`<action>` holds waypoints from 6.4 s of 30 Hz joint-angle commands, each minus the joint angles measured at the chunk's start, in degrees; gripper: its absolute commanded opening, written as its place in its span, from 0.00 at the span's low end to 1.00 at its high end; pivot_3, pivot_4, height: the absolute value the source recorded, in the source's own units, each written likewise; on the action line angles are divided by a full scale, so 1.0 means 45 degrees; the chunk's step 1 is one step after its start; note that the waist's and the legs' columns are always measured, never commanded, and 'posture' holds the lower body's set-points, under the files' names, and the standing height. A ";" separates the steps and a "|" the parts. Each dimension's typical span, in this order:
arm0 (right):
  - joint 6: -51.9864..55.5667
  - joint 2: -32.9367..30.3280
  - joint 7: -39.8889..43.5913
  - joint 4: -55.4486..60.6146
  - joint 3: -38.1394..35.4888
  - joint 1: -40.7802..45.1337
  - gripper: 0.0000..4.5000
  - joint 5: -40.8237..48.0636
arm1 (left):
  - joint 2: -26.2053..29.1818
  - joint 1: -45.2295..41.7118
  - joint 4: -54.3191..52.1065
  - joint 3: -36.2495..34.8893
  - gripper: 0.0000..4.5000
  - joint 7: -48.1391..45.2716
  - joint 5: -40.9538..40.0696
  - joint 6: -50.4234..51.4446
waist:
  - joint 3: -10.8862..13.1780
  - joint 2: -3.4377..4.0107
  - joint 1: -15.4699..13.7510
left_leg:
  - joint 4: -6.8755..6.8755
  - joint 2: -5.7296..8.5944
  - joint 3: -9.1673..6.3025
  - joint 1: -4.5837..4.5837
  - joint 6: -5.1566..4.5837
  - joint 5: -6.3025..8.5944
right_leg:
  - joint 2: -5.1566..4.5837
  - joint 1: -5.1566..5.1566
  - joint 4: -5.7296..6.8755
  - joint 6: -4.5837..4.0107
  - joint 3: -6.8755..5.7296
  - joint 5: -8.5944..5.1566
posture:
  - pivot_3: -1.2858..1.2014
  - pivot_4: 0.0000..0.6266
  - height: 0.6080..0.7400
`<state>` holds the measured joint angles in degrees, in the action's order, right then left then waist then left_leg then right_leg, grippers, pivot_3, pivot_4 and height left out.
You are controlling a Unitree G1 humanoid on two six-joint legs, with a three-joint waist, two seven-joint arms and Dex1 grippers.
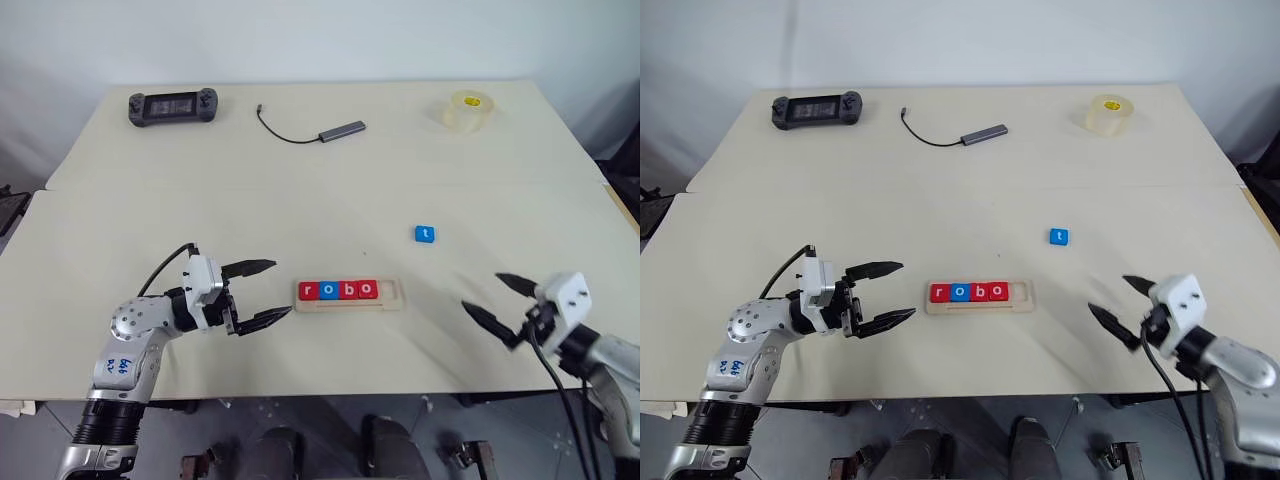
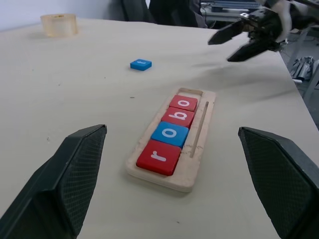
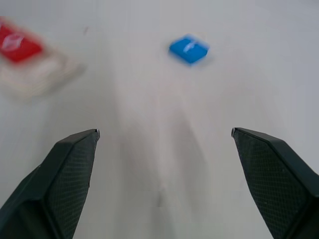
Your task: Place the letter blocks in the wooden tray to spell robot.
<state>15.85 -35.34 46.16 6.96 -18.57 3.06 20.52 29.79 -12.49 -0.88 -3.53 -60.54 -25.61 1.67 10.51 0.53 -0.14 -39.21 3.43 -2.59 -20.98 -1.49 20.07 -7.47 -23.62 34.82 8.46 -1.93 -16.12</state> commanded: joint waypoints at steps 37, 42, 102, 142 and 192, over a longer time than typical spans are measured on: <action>0.9043 0.3391 -0.7878 0.5776 0.1496 0.1805 0.33 -0.1427 | -0.0847 0.1150 -0.0830 0.0277 1.00 0.1235 -0.0037 -0.0382 | -0.0012 -0.0001 0.0025 | 0.0018 0.0020 -0.0022 -0.0048 -0.0004 -0.0008 | -0.0002 -0.0048 0.0041 -0.0013 -0.0003 -0.0007 | 0.52 0.24 1.00; 0.9007 0.4088 -0.8232 0.7288 0.1308 -0.0050 0.33 -0.1291 | -0.0820 0.0757 -0.0422 0.0275 1.00 0.1044 -0.0027 -0.0372 | -0.0012 -0.0002 0.0036 | 0.0019 0.0018 -0.0006 -0.0035 -0.0004 -0.0007 | 0.0006 -0.0048 0.0047 -0.0013 0.0022 -0.0007 | 0.52 0.24 1.00; 0.0075 -0.2018 0.7506 -0.3954 0.6920 0.7981 0.32 -0.2678 | -0.0185 0.2424 -0.2881 -0.0243 1.00 0.1838 -0.0102 0.0107 | 0.0000 -0.0004 -0.0026 | 0.0002 0.0005 -0.0040 -0.0051 0.0002 0.0005 | -0.0019 -0.0016 -0.0036 -0.0008 -0.0045 -0.0003 | 0.52 0.24 1.00; 0.0394 -0.1435 0.6564 -0.4047 0.6853 0.7945 0.01 -0.2776 | -0.0181 0.2888 -0.3228 -0.0443 1.00 0.2503 -0.0033 -0.0076 | 0.0000 -0.0004 0.0040 | 0.0004 0.0002 -0.0037 -0.0050 0.0002 0.0005 | -0.0013 -0.0016 -0.0032 -0.0008 -0.0048 -0.0004 | 0.52 0.24 1.00; 0.0841 -0.0727 0.4942 -0.3698 0.6332 0.7931 0.01 -0.2129 | 0.0001 0.2547 -0.2831 -0.0645 1.00 0.2265 -0.0064 -0.0048 | -0.0001 -0.0004 0.0042 | 0.0004 0.0005 -0.0035 -0.0048 0.0002 0.0006 | -0.0013 -0.0016 -0.0030 -0.0009 -0.0046 -0.0004 | 0.52 0.24 1.00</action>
<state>23.64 -39.91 69.82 -6.30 11.60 36.68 11.57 29.48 -0.77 -12.81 -5.71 -50.19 -25.53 2.20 10.51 0.51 0.05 -39.19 3.45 -2.75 -21.19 -1.47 20.10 -7.52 -23.68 34.69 8.41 -2.13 -16.14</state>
